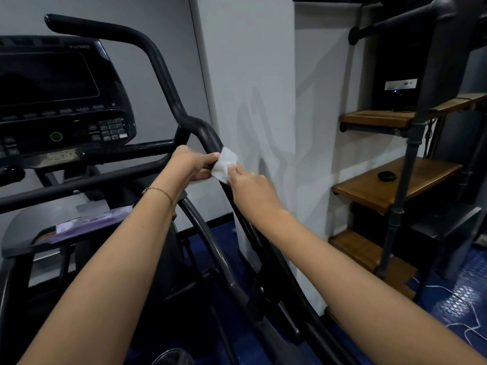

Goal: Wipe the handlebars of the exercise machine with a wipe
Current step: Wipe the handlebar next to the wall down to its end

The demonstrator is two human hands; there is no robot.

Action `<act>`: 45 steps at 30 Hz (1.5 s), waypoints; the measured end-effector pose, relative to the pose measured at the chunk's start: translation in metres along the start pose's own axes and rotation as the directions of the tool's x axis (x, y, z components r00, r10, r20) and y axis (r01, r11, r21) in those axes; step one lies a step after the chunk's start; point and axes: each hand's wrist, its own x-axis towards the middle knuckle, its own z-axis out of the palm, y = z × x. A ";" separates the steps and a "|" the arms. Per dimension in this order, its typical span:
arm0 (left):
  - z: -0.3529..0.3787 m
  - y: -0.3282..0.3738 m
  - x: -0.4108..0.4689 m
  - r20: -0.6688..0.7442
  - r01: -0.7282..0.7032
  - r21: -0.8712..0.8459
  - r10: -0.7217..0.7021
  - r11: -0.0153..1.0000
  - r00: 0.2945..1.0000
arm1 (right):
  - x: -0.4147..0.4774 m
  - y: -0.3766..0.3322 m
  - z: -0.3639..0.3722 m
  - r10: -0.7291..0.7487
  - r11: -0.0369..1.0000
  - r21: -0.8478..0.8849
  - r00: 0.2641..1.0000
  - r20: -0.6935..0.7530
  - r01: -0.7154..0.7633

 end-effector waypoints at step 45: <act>0.062 -0.093 -0.084 -0.077 -0.037 0.129 0.047 0.991 0.996 | -0.104 0.033 -0.004 0.339 0.777 0.379 0.842 0.420 -0.503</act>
